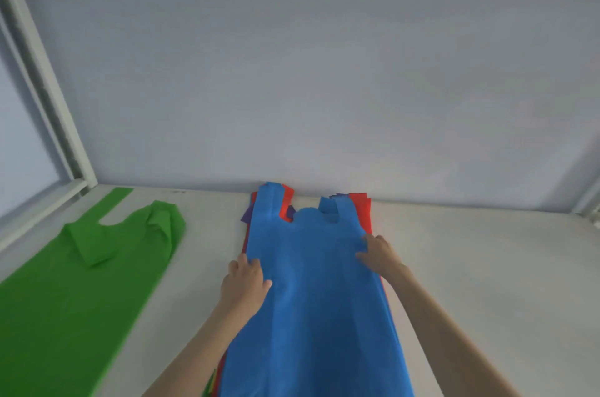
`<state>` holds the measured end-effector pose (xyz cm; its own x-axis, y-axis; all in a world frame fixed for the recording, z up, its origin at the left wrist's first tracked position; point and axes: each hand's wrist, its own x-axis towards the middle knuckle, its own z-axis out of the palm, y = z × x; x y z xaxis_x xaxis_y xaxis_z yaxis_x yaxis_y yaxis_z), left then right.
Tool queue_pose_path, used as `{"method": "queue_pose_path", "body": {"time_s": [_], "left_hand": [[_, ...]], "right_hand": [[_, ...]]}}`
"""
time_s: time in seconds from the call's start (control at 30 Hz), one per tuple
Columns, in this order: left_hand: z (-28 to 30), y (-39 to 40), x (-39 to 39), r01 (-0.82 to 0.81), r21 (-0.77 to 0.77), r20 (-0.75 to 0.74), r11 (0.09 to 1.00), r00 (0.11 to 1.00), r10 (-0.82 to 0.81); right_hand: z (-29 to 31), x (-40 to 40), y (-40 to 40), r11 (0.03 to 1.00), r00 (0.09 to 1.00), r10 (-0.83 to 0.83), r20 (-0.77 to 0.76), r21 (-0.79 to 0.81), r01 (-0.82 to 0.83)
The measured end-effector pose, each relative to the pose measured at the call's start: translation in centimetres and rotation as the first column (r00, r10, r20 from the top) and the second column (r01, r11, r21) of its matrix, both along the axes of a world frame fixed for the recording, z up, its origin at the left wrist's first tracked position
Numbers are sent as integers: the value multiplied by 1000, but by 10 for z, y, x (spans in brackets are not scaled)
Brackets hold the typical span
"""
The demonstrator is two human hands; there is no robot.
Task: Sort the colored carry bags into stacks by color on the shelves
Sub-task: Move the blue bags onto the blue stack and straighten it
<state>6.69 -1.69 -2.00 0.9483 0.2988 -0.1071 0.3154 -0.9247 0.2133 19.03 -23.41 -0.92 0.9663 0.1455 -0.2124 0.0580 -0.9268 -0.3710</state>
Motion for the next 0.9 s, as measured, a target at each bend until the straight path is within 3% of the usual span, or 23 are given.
{"method": "queue_pose_path", "body": {"time_s": [0.3, 0.43, 0.57, 0.73, 0.9], "left_hand": [[-3, -1, 2, -39, -27, 15, 999, 999, 39], [-3, 1, 3, -48, -51, 18, 998, 999, 49], [-2, 1, 4, -55, -95, 24, 994, 998, 58], [1, 3, 0, -109, -179, 66, 978, 990, 122], [2, 3, 3, -134, -282, 86, 950, 983, 164]], "right_hand": [[-10, 12, 9, 943, 963, -260, -72, 196, 269], [-9, 12, 16, 923, 962, -249, 110, 328, 202], [-6, 13, 28, 826, 979, -200, 27, 542, 154], [-7, 24, 26, 854, 947, -309, -91, 412, 318], [-1, 39, -6, 868, 939, -342, -23, 374, 326]]}}
